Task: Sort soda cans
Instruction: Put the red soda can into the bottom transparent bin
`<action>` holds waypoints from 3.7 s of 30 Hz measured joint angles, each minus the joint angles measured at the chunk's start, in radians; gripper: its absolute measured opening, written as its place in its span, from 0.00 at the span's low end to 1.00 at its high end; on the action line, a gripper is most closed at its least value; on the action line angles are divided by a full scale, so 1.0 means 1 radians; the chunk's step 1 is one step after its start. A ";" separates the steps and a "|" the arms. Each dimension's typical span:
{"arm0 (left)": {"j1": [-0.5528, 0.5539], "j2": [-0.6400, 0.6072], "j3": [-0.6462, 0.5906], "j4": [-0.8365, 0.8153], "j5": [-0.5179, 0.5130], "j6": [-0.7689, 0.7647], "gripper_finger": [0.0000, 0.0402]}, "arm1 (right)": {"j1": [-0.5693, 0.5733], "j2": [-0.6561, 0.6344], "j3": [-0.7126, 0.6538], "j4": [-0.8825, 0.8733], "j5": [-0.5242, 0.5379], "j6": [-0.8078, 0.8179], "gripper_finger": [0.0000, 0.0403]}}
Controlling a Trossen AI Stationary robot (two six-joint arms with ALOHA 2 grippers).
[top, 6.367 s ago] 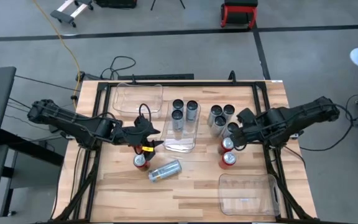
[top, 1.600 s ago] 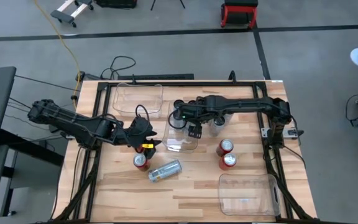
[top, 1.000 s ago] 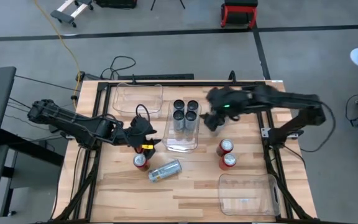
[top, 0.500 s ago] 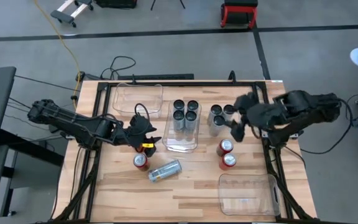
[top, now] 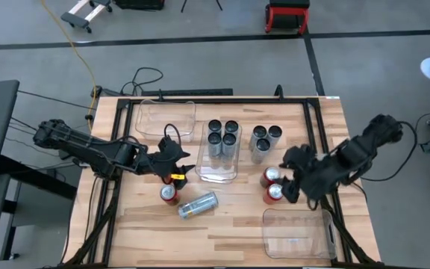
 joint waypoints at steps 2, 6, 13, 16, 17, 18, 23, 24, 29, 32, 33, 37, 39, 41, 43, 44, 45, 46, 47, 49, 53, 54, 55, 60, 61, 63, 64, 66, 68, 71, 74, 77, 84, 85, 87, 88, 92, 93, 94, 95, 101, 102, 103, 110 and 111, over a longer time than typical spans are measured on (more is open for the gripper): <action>0.000 0.000 0.000 0.011 0.000 0.000 0.53 | 0.018 0.017 -0.023 -0.002 -0.008 0.088 0.74; 0.000 0.000 0.000 0.045 0.000 0.034 0.53 | 0.042 0.054 -0.052 -0.021 -0.031 0.245 0.85; 0.000 0.000 0.000 0.063 0.000 0.042 0.53 | 0.032 0.124 -0.097 -0.096 -0.142 0.479 0.94; 0.000 0.000 0.000 0.063 0.000 0.040 0.53 | 0.032 0.161 -0.102 -0.092 -0.176 0.530 0.91; 0.000 0.000 0.000 0.063 0.000 0.036 0.53 | 0.032 0.173 -0.102 -0.091 -0.179 0.540 0.90; 0.000 0.000 0.000 0.063 0.000 0.035 0.53 | 0.032 0.185 -0.102 -0.085 -0.179 0.545 0.90; 0.000 0.000 0.000 0.062 0.005 0.021 0.53 | 0.007 0.246 -0.102 -0.097 -0.236 0.616 0.90; 0.000 0.000 0.000 0.061 0.011 0.015 0.53 | 0.000 0.259 -0.102 -0.104 -0.251 0.616 0.90; 0.000 0.000 0.000 0.059 0.039 0.009 0.53 | -0.053 0.327 -0.102 -0.157 -0.317 0.589 0.92; 0.000 0.000 0.000 0.058 0.046 0.007 0.53 | -0.094 0.356 -0.102 -0.150 -0.326 0.522 0.93; 0.000 0.000 0.000 0.058 0.046 0.008 0.53 | -0.109 0.363 -0.104 -0.141 -0.326 0.497 0.94; -0.001 0.000 0.000 0.058 0.046 0.007 0.53 | -0.167 0.373 -0.154 -0.082 -0.367 0.423 0.96; -0.001 0.000 0.000 0.058 0.054 -0.003 0.53 | -0.187 0.370 -0.195 -0.073 -0.405 0.415 0.97; -0.001 0.000 0.000 0.057 0.075 -0.014 0.53 | -0.196 0.365 -0.232 -0.062 -0.437 0.422 0.97; -0.008 0.000 0.000 0.056 0.085 -0.017 0.53 | -0.199 0.354 -0.269 -0.034 -0.449 0.428 0.98; -0.013 0.000 0.000 0.055 0.089 -0.018 0.53 | -0.198 0.346 -0.287 -0.005 -0.455 0.428 0.98; -0.018 0.000 0.000 0.053 0.090 -0.019 0.53 | -0.198 0.337 -0.306 0.031 -0.460 0.426 0.98; -0.023 0.000 0.000 0.046 0.091 -0.019 0.53 | -0.197 0.328 -0.323 0.079 -0.460 0.422 0.98; -0.026 0.000 0.000 0.037 0.091 -0.019 0.53 | -0.197 0.321 -0.337 0.118 -0.460 0.420 0.97; -0.030 0.000 0.000 0.018 0.091 -0.019 0.53 | -0.198 0.310 -0.358 0.172 -0.460 0.422 0.97; -0.031 0.000 0.000 -0.012 0.090 -0.023 0.53 | -0.198 0.312 -0.380 0.199 -0.460 0.420 0.93; -0.031 0.000 0.000 -0.017 0.090 -0.023 0.53 | -0.198 0.311 -0.383 0.198 -0.460 0.421 0.90; -0.031 0.000 0.000 -0.020 0.090 -0.023 0.53 | -0.198 0.311 -0.384 0.197 -0.460 0.420 0.88; -0.031 0.000 0.000 -0.025 0.072 -0.010 0.53 | -0.198 0.308 -0.381 0.186 -0.458 0.397 0.72; -0.031 0.000 0.000 -0.025 0.070 -0.010 0.53 | -0.197 0.305 -0.379 0.183 -0.459 0.387 0.71; -0.031 0.000 0.000 -0.025 0.067 -0.008 0.53 | -0.196 0.303 -0.363 0.175 -0.459 0.356 0.71; -0.031 0.000 0.000 -0.025 0.067 -0.008 0.53 | -0.197 0.296 -0.348 0.171 -0.458 0.348 0.71; -0.031 0.000 0.000 -0.026 0.066 -0.007 0.53 | -0.197 0.267 -0.306 0.147 -0.449 0.342 0.71; -0.031 0.000 0.000 -0.030 0.064 -0.008 0.53 | -0.194 0.239 -0.261 0.102 -0.423 0.343 0.71; -0.031 0.000 0.000 -0.033 0.046 -0.007 0.53 | -0.180 0.216 -0.195 0.044 -0.380 0.353 0.71; -0.030 0.000 0.000 -0.033 0.023 -0.008 0.53 | -0.158 0.193 -0.128 0.041 -0.362 0.353 0.71; -0.030 0.000 0.000 -0.033 0.011 -0.008 0.53 | -0.113 0.190 -0.073 0.042 -0.358 0.347 0.71; -0.028 0.000 0.000 -0.031 -0.025 -0.004 0.53 | 0.004 0.179 0.045 0.045 -0.330 0.327 0.71; -0.025 0.000 0.000 -0.030 -0.027 0.001 0.53 | 0.022 0.180 0.059 0.044 -0.327 0.327 0.71; -0.017 0.000 0.000 -0.031 -0.028 0.007 0.53 | 0.058 0.180 0.073 0.045 -0.322 0.328 0.71; -0.013 0.000 0.000 -0.031 -0.029 0.007 0.53 | 0.075 0.180 0.075 0.043 -0.322 0.335 0.71; 0.003 0.000 0.000 -0.031 -0.029 0.008 0.53 | 0.153 0.181 0.075 0.044 -0.352 0.368 0.71; 0.006 0.000 0.000 -0.031 -0.029 0.008 0.53 | 0.172 0.181 0.075 0.047 -0.359 0.376 0.71; 0.009 0.000 0.000 -0.031 -0.029 0.008 0.53 | 0.193 0.181 0.075 0.051 -0.360 0.377 0.71; 0.011 0.000 0.000 -0.031 -0.029 0.008 0.53 | 0.213 0.181 0.075 0.060 -0.360 0.378 0.71; 0.016 0.000 0.000 -0.031 -0.028 0.009 0.53 | 0.300 0.181 0.068 0.041 -0.366 0.481 0.72; 0.016 0.000 0.000 -0.031 -0.028 0.009 0.53 | 0.308 0.181 0.060 0.036 -0.366 0.500 0.72; 0.016 0.000 0.000 -0.031 -0.028 0.009 0.53 | 0.314 0.181 0.053 0.027 -0.366 0.520 0.72; 0.016 0.000 0.000 -0.031 -0.028 0.008 0.53 | 0.315 0.252 0.036 -0.081 -0.365 0.586 0.72; 0.016 0.000 0.000 -0.031 -0.028 0.007 0.53 | 0.308 0.267 0.036 -0.090 -0.365 0.587 0.72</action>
